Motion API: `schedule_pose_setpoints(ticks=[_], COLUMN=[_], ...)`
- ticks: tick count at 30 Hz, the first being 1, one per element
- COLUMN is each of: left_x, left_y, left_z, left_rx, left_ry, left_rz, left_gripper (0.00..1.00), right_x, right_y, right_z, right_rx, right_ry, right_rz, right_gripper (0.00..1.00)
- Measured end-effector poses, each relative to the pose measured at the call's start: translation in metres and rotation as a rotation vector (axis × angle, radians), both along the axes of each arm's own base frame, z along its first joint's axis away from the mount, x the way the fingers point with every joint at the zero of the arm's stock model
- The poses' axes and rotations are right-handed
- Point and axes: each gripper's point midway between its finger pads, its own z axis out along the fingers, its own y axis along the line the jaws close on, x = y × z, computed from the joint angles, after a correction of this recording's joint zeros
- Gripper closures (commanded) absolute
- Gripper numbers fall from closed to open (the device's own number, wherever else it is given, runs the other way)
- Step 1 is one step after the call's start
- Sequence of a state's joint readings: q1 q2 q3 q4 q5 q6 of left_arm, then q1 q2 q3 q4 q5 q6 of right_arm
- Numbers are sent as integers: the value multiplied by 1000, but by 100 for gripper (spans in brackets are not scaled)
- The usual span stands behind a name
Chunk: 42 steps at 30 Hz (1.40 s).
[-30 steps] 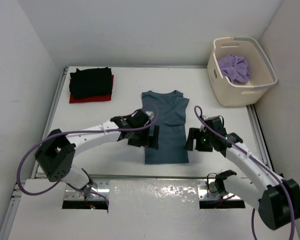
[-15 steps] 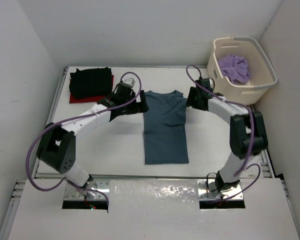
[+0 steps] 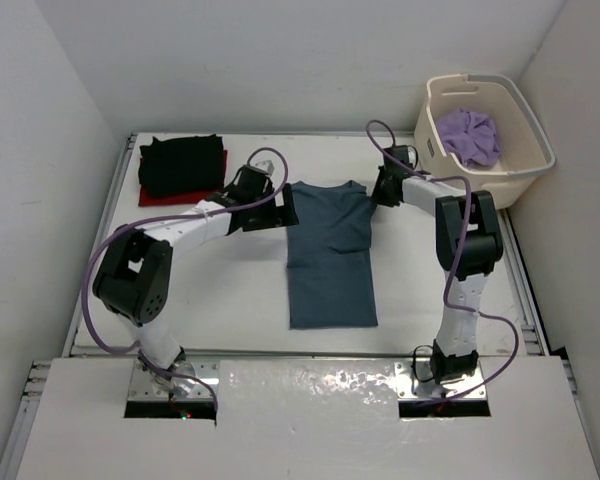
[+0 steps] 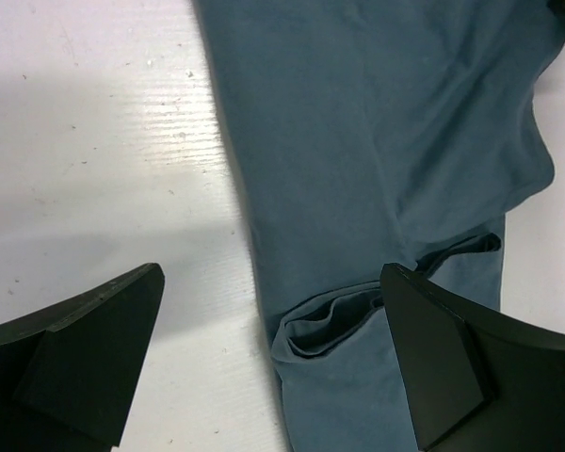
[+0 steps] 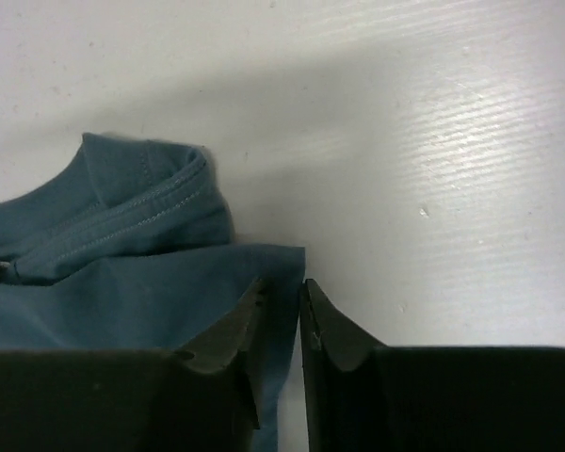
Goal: Fold and stack the t-shirts
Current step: Fold the folded rectangular tshirt in 1/3 of the way
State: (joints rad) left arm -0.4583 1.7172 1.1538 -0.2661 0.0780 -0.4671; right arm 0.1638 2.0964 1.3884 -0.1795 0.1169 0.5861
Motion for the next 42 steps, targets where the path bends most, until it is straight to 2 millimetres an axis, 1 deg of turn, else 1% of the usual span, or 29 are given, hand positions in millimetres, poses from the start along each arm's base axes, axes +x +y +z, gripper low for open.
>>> schedule_pose_setpoints(ticks=[1, 2, 6, 10, 13, 16, 20, 25, 29, 33, 35, 36, 37, 39, 40, 41, 42], left_x=[0, 0, 2, 3, 4, 4, 3, 2, 0, -3, -5, -5, -6, -8, -8, -8, -8], left_y=[0, 1, 4, 8, 8, 7, 5, 3, 2, 2, 2, 3, 2, 2, 2, 1, 1], left_z=[-1, -2, -2, -2, -2, -1, -1, -2, -4, -7, -9, -10, -11, -12, -12, -12, -12], left_rx=[1, 3, 7, 11, 9, 5, -7, -18, -22, -26, -28, -29, -31, -34, -36, -39, -41], left_ry=[3, 5, 3, 1, -1, -1, -1, 2, 11, 21, 28, 30, 33, 39, 40, 40, 40], left_rz=[0, 1, 4, 8, 8, 5, -4, -14, -15, -14, -12, -12, -12, -13, -14, -15, -17], left_gripper=[0, 0, 0, 0, 0, 0, 0, 0, 0, 0, 0, 0, 0, 0, 0, 0, 0], right_x=[1, 2, 6, 10, 15, 15, 14, 5, 0, 9, 15, 16, 15, 12, 13, 13, 13], right_y=[2, 3, 12, 17, 21, 27, 45, 81, 105, 113, 115, 114, 114, 114, 114, 115, 117], right_z=[-1, -1, 1, 4, 8, 11, 17, 20, 24, 23, 16, 9, 1, -12, -10, -10, -9], right_rx=[7, 18, 62, 81, 95, 109, 117, 106, 105, 106, 104, 102, 100, 107, 110, 115, 128], right_ry=[2, 1, -17, -39, -69, -89, -114, -125, -133, -143, -139, -128, -113, -84, -89, -87, -90], right_rz=[1, 3, 21, 35, 54, 96, 181, 303, 374, 389, 388, 386, 385, 376, 375, 369, 374], right_gripper=[92, 100, 100, 100, 100, 100, 100, 100, 100, 100, 100, 100, 95, 89, 69, 60, 52])
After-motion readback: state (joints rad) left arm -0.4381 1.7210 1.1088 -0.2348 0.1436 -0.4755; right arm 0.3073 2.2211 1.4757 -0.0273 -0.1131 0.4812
